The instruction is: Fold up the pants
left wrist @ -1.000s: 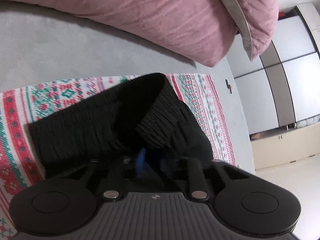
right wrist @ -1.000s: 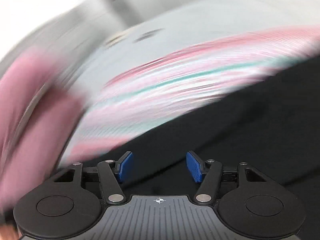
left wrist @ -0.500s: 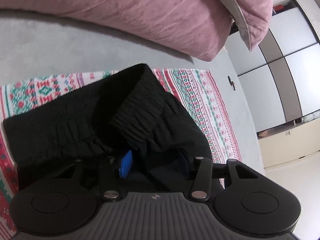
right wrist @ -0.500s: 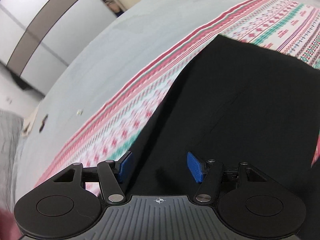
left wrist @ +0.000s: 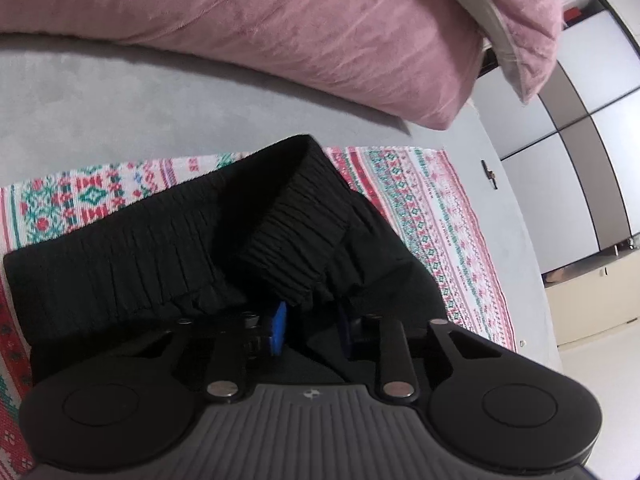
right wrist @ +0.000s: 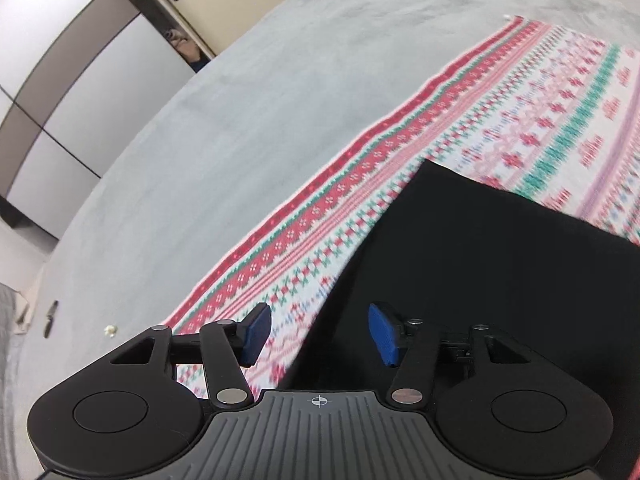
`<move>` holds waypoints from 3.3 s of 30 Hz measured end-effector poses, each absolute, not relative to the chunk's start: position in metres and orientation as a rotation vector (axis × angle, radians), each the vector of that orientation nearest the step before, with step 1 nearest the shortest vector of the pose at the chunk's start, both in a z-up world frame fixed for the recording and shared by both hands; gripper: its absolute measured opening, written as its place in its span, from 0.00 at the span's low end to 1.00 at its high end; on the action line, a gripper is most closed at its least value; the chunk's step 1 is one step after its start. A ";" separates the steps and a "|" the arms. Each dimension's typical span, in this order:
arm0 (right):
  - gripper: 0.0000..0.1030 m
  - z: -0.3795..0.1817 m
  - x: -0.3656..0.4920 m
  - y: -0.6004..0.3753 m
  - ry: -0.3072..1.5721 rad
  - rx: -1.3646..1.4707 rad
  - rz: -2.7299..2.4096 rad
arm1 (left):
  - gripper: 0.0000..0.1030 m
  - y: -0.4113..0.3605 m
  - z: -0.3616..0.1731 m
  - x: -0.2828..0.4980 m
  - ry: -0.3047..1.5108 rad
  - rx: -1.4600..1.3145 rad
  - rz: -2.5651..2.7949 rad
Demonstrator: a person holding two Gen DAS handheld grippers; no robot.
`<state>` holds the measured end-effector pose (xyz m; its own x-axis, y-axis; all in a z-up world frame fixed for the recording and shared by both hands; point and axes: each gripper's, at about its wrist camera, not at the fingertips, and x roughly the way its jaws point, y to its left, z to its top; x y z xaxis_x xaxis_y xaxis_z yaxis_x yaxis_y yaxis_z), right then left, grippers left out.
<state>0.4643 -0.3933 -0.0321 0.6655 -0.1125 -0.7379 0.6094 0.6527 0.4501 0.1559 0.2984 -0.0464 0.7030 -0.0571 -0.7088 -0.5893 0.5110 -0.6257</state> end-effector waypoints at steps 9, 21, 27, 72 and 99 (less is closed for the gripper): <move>0.00 -0.049 0.471 -0.397 0.776 0.696 -0.467 | 0.38 0.306 -0.045 0.152 0.729 -1.042 0.365; 0.00 0.022 0.399 -0.407 0.660 0.653 -0.330 | 0.32 0.319 -0.034 0.134 0.678 -1.072 0.334; 0.00 0.047 0.367 -0.411 0.632 0.636 -0.302 | 0.31 0.331 -0.016 0.122 0.598 -1.107 0.295; 0.52 -0.046 0.051 -0.437 0.792 0.739 -0.366 | 0.31 0.348 -0.035 0.051 0.844 -0.804 0.289; 0.00 -0.029 0.018 -0.430 0.774 0.445 -0.680 | 0.31 0.325 -0.034 0.042 0.875 -0.620 0.293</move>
